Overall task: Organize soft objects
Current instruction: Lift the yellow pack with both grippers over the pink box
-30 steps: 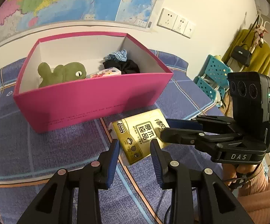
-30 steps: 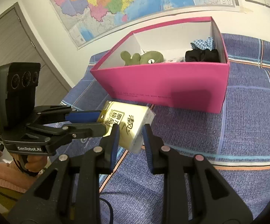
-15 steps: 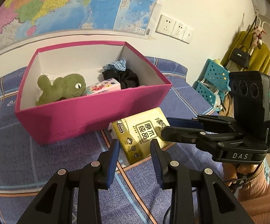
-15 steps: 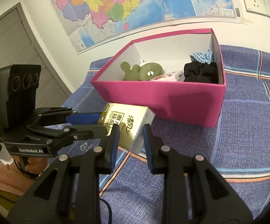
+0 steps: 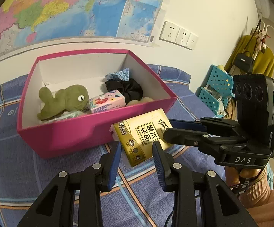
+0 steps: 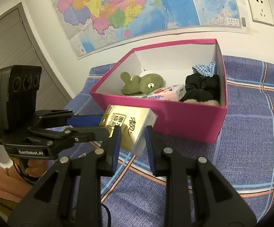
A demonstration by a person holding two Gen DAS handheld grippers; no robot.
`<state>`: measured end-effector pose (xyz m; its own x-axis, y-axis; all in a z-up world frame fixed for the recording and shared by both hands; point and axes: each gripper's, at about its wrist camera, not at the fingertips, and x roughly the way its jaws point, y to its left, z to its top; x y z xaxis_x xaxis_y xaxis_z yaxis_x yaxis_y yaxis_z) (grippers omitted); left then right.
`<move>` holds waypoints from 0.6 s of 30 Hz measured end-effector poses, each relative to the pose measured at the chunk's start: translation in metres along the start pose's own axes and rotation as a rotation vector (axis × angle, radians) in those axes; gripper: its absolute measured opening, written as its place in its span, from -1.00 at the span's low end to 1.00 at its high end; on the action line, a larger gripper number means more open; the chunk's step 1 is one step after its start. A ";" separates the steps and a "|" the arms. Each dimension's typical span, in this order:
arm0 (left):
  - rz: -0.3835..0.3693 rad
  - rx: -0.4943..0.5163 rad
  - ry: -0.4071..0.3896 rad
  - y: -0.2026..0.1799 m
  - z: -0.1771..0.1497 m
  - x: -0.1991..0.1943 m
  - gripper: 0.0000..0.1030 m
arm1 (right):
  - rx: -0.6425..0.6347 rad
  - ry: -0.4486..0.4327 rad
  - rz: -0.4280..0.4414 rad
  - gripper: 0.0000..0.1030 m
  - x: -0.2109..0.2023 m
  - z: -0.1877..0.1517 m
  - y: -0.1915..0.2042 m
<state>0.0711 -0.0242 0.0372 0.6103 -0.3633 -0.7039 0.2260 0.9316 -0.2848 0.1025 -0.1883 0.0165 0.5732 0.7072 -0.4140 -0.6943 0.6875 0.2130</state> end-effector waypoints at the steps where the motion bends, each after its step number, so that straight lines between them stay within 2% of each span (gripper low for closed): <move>1: 0.002 0.002 -0.002 0.000 0.001 0.000 -0.35 | -0.002 -0.002 0.000 -0.44 0.000 0.001 0.000; 18: 0.035 0.017 -0.031 0.003 0.022 0.000 -0.35 | -0.028 -0.036 -0.005 -0.43 0.000 0.023 -0.002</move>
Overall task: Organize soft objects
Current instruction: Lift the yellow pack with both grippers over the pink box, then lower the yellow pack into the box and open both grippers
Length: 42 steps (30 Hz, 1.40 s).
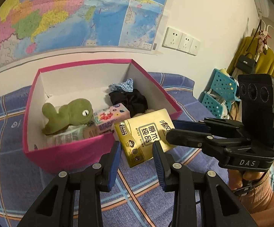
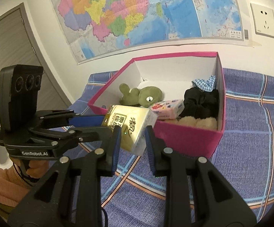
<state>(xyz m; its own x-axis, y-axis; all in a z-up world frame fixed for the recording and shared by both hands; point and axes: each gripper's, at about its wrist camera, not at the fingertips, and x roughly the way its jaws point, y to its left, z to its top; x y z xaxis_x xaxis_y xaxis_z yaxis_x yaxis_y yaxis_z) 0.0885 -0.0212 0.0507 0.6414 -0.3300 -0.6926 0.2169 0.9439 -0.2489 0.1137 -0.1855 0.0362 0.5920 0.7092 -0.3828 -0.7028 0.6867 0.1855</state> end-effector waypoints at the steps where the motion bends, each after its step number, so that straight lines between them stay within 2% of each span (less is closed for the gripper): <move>1: 0.004 0.001 -0.002 0.000 0.002 0.000 -0.35 | -0.002 -0.003 -0.001 -0.43 0.000 0.002 -0.001; 31: 0.076 0.025 -0.024 0.008 0.034 0.016 -0.35 | 0.012 -0.021 -0.007 -0.43 0.020 0.030 -0.017; 42: 0.098 0.016 -0.007 0.019 0.043 0.031 -0.35 | 0.043 -0.018 -0.018 -0.44 0.033 0.036 -0.024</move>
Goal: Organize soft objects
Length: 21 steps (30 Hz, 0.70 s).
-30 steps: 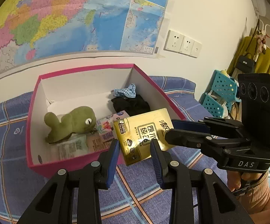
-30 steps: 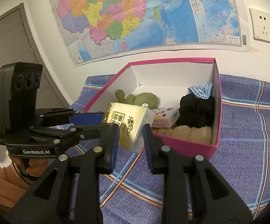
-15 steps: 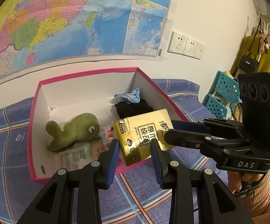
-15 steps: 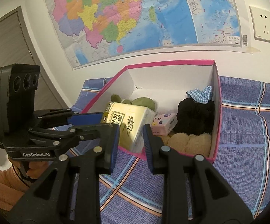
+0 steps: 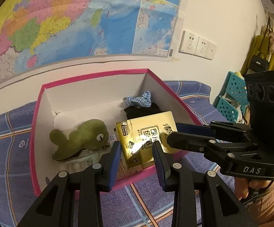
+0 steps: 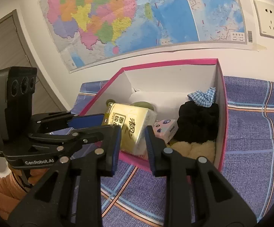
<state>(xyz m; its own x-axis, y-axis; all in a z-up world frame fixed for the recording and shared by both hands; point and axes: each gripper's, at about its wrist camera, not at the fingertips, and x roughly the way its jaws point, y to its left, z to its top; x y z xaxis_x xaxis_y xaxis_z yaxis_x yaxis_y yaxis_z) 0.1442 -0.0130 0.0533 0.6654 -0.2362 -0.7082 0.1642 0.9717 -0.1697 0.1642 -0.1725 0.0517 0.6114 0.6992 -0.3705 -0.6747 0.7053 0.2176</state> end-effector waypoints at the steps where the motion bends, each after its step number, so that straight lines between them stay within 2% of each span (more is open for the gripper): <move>1: 0.003 -0.005 0.005 0.002 0.001 0.003 -0.35 | 0.002 0.002 -0.003 -0.44 0.003 0.001 -0.001; 15: 0.020 -0.052 0.068 0.019 -0.005 0.026 -0.35 | 0.023 0.052 -0.025 -0.44 0.027 -0.002 -0.006; 20: 0.045 -0.043 0.052 0.018 -0.010 0.019 -0.09 | 0.018 0.047 -0.058 -0.33 0.022 -0.007 -0.005; 21: 0.055 -0.038 0.040 0.017 -0.013 0.014 0.04 | 0.010 0.042 -0.063 -0.29 0.019 -0.008 -0.003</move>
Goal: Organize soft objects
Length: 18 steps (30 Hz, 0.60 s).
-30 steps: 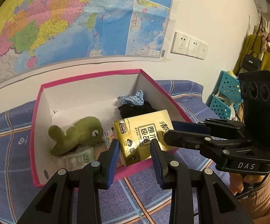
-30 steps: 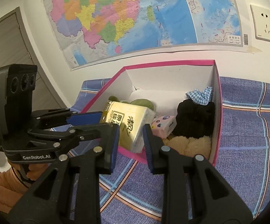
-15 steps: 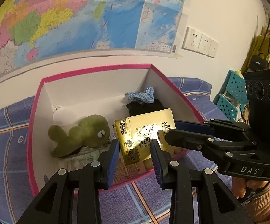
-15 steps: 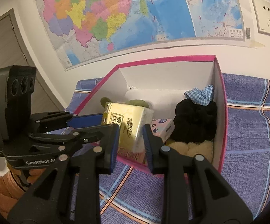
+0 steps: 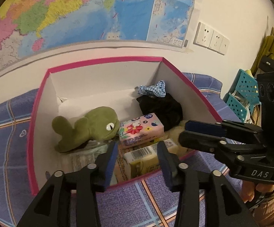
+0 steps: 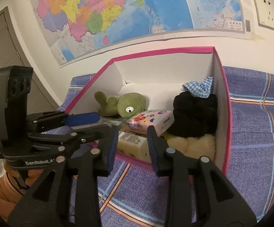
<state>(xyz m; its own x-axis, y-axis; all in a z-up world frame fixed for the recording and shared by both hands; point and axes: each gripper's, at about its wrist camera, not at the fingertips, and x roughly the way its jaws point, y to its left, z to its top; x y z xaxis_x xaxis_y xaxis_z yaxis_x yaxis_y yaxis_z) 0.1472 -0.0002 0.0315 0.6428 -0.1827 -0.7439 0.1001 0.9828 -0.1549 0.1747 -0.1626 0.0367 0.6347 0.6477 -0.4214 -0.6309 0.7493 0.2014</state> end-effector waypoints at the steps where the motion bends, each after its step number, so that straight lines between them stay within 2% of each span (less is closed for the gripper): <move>1: 0.007 0.000 -0.010 0.000 -0.002 -0.003 0.17 | -0.009 -0.008 -0.008 -0.27 -0.005 -0.003 0.002; 3: 0.026 0.003 -0.051 -0.001 -0.008 -0.016 0.37 | -0.023 -0.023 -0.021 -0.15 -0.013 -0.008 0.006; 5: 0.039 0.005 -0.086 -0.002 -0.016 -0.030 0.60 | -0.045 -0.053 -0.045 0.14 -0.025 -0.016 0.011; 6: 0.049 0.003 -0.106 -0.002 -0.021 -0.037 0.71 | -0.060 -0.066 -0.062 0.20 -0.032 -0.021 0.015; 9: 0.067 -0.004 -0.140 -0.002 -0.034 -0.054 0.82 | -0.081 -0.089 -0.110 0.59 -0.042 -0.035 0.022; 10: 0.081 -0.010 -0.152 -0.002 -0.039 -0.060 1.00 | -0.087 -0.092 -0.139 0.64 -0.044 -0.041 0.025; 12: 0.101 -0.021 -0.170 -0.001 -0.048 -0.067 1.00 | -0.092 -0.093 -0.183 0.81 -0.046 -0.049 0.028; 14: 0.152 -0.031 -0.169 0.000 -0.057 -0.069 1.00 | -0.089 -0.094 -0.216 0.83 -0.046 -0.057 0.032; 18: 0.172 -0.070 -0.141 0.003 -0.072 -0.066 1.00 | -0.102 -0.072 -0.255 0.83 -0.042 -0.073 0.041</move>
<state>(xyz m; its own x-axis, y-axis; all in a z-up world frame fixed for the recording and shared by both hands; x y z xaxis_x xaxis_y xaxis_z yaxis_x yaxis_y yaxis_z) 0.0501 0.0135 0.0335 0.7460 -0.0028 -0.6659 -0.0698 0.9942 -0.0824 0.0896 -0.1698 -0.0018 0.8062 0.4512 -0.3828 -0.4863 0.8738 0.0058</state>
